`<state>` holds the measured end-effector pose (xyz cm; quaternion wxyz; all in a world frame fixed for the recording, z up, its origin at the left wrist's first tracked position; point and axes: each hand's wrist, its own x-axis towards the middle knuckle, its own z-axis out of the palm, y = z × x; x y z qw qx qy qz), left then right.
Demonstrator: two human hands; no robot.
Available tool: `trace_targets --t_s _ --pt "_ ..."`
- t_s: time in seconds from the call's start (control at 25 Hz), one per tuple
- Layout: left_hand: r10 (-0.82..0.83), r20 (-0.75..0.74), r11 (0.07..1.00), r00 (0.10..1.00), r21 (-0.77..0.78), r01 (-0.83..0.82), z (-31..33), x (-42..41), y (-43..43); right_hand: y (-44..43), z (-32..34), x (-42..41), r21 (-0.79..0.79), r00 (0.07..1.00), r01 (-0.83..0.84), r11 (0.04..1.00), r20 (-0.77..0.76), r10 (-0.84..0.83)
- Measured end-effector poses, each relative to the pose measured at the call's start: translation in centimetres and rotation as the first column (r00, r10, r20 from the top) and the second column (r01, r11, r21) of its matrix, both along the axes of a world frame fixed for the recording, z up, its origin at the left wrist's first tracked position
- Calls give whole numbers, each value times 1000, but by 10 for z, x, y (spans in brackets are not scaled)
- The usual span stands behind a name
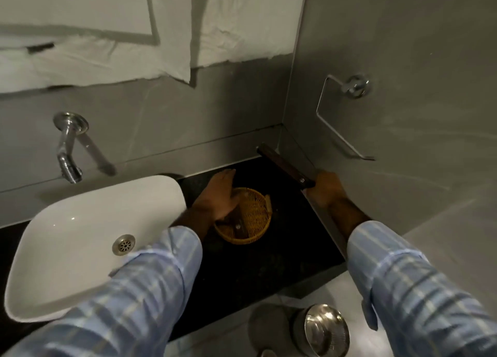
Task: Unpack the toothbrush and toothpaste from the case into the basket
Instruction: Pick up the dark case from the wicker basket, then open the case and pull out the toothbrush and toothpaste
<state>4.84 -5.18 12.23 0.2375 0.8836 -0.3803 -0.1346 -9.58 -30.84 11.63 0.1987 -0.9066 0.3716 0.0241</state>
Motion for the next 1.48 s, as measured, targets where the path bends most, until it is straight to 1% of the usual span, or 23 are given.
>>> trace_targets --t_s 0.12,0.24,0.28,0.36,0.44,0.6,0.72,0.96,1.12,1.32,1.4,1.48 --pt "97 -143 985 985 -131 -116 67 27 -26 -4 51 5 -31 994 -56 998 92 58" --pt "122 -259 960 958 -216 -180 125 52 -46 -4 95 9 -92 987 -92 991 126 104" --pt "111 -321 939 940 -275 -205 138 58 -50 -3 106 9 -103 982 -102 989 151 117" --pt "52 -479 872 876 -406 -274 161 64 -52 -2 123 8 -118 963 -104 988 236 129" --pt "-26 -565 825 825 -478 -302 176 66 -52 0 135 8 -124 942 -98 988 310 132" --pt "-71 -570 792 819 -531 -301 198 67 -45 6 154 13 -136 917 -95 986 374 140" --pt "-59 -516 785 855 -553 -280 209 73 -36 11 164 16 -136 889 -109 985 430 158" --pt "-142 -535 754 833 -603 -259 223 87 -20 18 182 23 -183 873 -152 971 437 219" --pt "-172 -484 759 858 -620 -198 232 92 -15 19 190 30 -227 881 -172 959 399 253" --pt "-238 -512 779 825 -608 -152 241 98 -9 19 194 38 -255 891 -166 953 374 256" --pt "-226 -514 804 827 -578 -140 242 101 -8 18 195 40 -260 892 -162 952 375 254" --pt "-165 -469 841 868 -527 -124 242 102 -11 16 194 43 -269 886 -167 949 382 264"
